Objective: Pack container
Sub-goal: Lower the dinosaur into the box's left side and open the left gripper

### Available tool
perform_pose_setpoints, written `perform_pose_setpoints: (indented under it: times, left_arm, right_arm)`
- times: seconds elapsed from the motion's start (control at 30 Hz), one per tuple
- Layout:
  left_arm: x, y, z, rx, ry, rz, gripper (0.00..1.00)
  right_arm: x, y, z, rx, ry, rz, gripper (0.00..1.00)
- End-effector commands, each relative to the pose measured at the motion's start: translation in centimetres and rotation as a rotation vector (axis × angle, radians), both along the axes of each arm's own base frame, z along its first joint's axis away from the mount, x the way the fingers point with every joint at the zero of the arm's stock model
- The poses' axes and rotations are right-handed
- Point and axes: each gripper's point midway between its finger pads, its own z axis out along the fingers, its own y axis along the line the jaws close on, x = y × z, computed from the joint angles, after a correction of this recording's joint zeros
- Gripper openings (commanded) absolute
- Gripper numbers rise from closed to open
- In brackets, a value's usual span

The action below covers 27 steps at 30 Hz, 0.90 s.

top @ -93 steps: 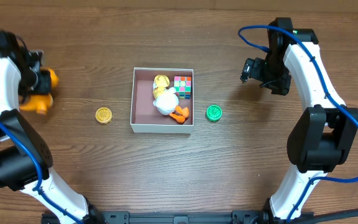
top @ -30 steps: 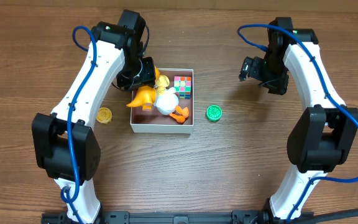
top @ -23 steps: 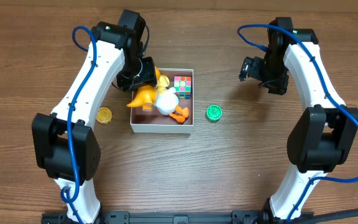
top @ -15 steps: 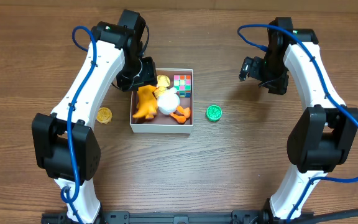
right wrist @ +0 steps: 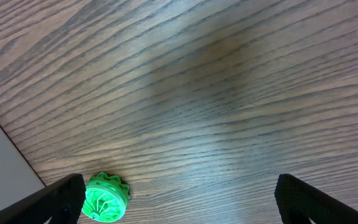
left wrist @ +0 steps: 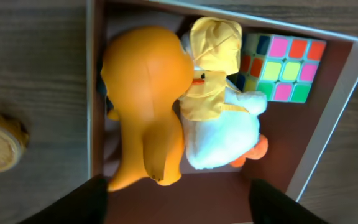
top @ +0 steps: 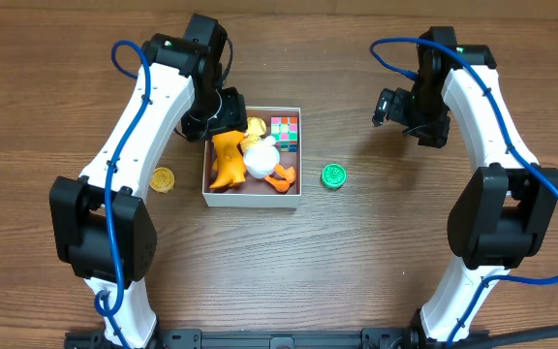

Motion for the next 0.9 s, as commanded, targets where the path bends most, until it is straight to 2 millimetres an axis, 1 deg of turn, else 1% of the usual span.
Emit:
perform_pose_setpoints:
  times: [0.0, 0.1, 0.2, 0.3, 0.43, 0.47, 0.5, 0.53, 0.57, 0.6, 0.63, 0.67, 0.7, 0.73, 0.8, 0.87]
  left_arm:
    - [0.2, 0.9, -0.5, 0.015, -0.012, -0.074, 0.80]
    - [0.8, 2.8, -0.5, 0.018, -0.017, -0.041, 0.82]
    - [1.8, 5.4, -0.5, 0.015, -0.026, 0.027, 0.82]
    - [2.4, 8.3, -0.3, -0.008, -0.027, 0.103, 0.82]
    - [2.8, 12.1, 0.0, -0.055, -0.032, 0.189, 0.83]
    - [2.8, 13.5, 0.1, -0.057, -0.032, 0.223, 0.83]
    - [2.8, 14.3, 0.1, -0.057, -0.033, 0.243, 0.84]
    - [2.8, 15.6, 0.1, -0.056, -0.033, 0.275, 0.86]
    - [2.8, 16.7, 0.1, -0.056, -0.034, 0.300, 0.89]
    - [2.7, 17.7, 0.1, -0.056, -0.034, 0.325, 0.92]
    - [2.6, 18.5, 0.0, -0.055, -0.033, 0.345, 0.95]
    - [2.4, 19.4, 0.0, -0.055, -0.031, 0.367, 1.00]
    - [2.3, 20.0, 0.0, -0.052, -0.029, 0.383, 1.00]
    - [1.8, 21.3, -0.1, -0.029, -0.019, 0.410, 1.00]
    - [1.5, 22.3, -0.2, -0.005, -0.010, 0.428, 1.00]
    - [0.9, 23.3, -0.4, 0.021, 0.004, 0.446, 1.00]
  right_arm:
    - [0.3, 0.0, 0.2, -0.002, -0.020, 0.056, 1.00]
    - [0.5, 0.0, 0.3, -0.002, -0.028, 0.059, 1.00]
    - [0.7, 0.0, 1.2, -0.004, -0.040, 0.098, 1.00]
    - [1.2, 0.0, 3.3, -0.007, -0.065, 0.105, 1.00]
    - [1.6, 0.0, 7.2, -0.008, -0.105, 0.104, 1.00]
    - [1.4, 0.1, 8.1, -0.007, -0.107, 0.105, 1.00]
    - [1.0, 0.1, 8.8, -0.007, -0.100, 0.107, 1.00]
    - [0.3, 0.2, 9.3, -0.007, -0.079, 0.109, 1.00]
    - [-0.2, 0.2, 9.5, -0.006, -0.058, 0.109, 1.00]
    - [-1.4, 0.3, 9.4, -0.004, -0.014, 0.111, 1.00]
    - [-2.0, 0.3, 9.4, -0.002, 0.014, 0.111, 1.00]
    - [-2.4, 0.6, 9.0, 0.013, 0.031, 0.114, 1.00]
    - [-2.6, 1.0, 9.0, 0.033, 0.034, 0.116, 1.00]
    - [-2.8, 2.0, 8.9, 0.074, 0.042, 0.124, 1.00]
    - [-3.0, 3.2, 8.9, 0.120, 0.047, 0.136, 1.00]
    - [-3.6, 5.2, 8.7, 0.158, 0.065, 0.173, 1.00]
